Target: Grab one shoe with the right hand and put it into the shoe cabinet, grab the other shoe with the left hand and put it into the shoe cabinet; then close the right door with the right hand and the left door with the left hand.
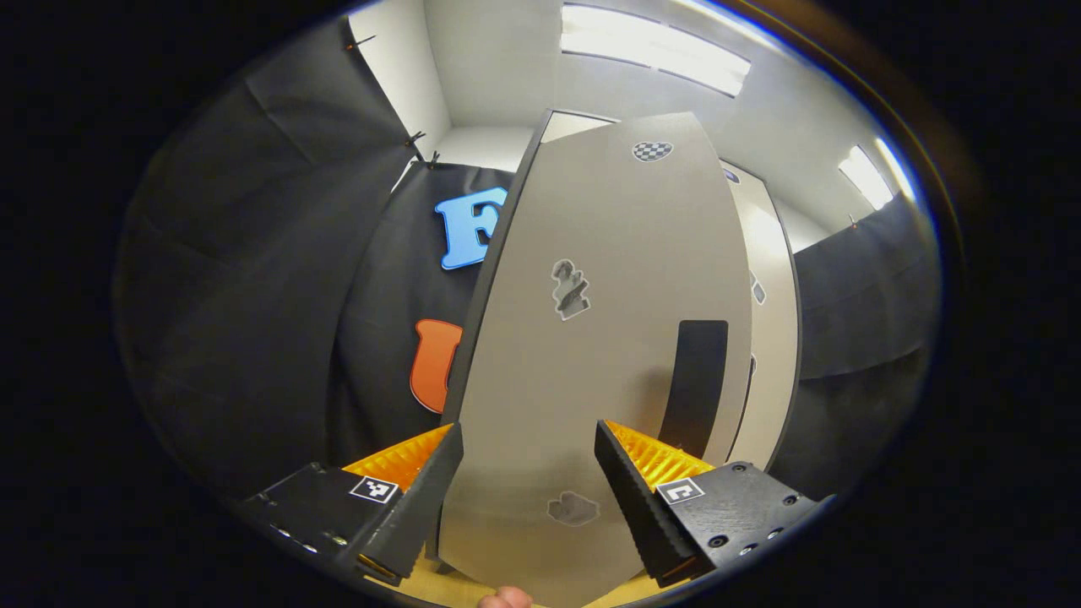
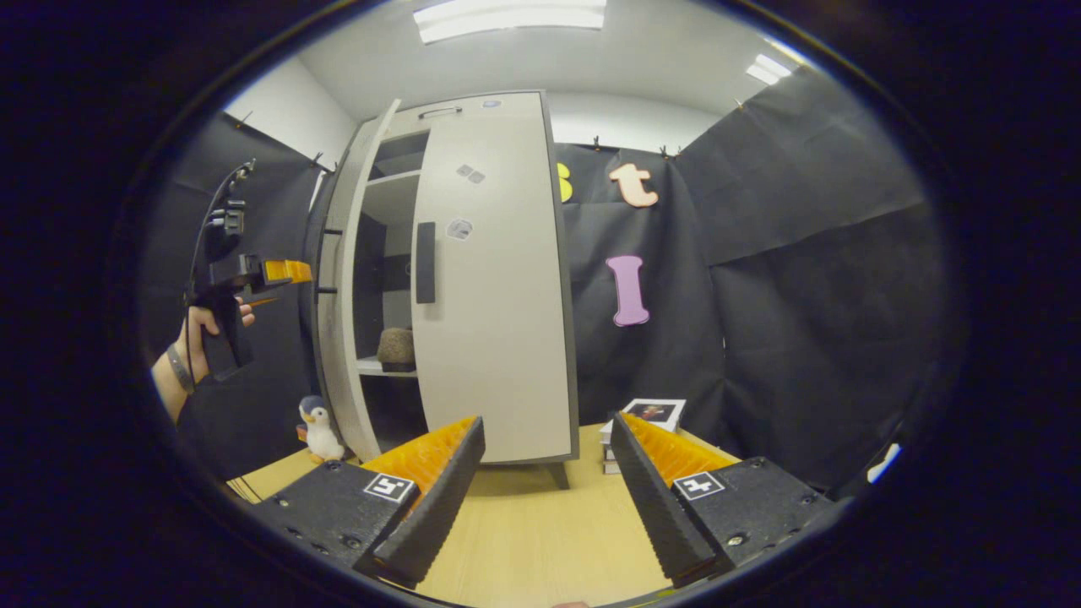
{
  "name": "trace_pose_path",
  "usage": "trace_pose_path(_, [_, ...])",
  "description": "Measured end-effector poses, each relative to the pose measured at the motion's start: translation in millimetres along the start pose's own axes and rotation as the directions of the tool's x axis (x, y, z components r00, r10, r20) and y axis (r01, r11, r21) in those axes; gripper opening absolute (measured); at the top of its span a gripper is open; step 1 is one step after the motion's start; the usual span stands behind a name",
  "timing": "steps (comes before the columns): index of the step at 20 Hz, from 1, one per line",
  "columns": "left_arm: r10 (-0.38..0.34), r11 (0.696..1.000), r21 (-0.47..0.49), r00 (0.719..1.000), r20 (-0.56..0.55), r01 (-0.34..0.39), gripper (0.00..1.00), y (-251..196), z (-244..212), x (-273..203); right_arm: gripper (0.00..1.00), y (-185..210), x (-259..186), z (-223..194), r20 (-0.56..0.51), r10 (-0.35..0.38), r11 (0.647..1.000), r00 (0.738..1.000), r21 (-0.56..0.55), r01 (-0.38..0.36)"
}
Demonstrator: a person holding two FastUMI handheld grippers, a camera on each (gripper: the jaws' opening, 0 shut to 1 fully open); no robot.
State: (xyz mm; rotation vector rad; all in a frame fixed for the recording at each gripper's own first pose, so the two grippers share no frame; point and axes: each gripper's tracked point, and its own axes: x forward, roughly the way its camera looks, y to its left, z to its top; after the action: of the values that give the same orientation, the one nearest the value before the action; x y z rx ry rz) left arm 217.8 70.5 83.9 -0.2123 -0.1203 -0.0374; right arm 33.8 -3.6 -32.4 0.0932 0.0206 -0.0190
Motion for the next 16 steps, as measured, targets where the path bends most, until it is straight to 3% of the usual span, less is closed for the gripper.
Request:
trace_pose_path(10, [-0.107,0.993,0.056,0.994,0.018,0.106,0.94,-42.0,19.4,-51.4,0.96,-4.8,-1.9,3.5,0.001,0.003,1.0,1.0,0.013,-0.003])
trace_pose_path(16, [-0.09,0.988,0.125,0.996,0.009,0.088,0.95,-66.9,-8.6,-105.6,0.96,0.2,2.0,0.3,-0.009,0.036,0.999,0.999,0.004,-0.036])
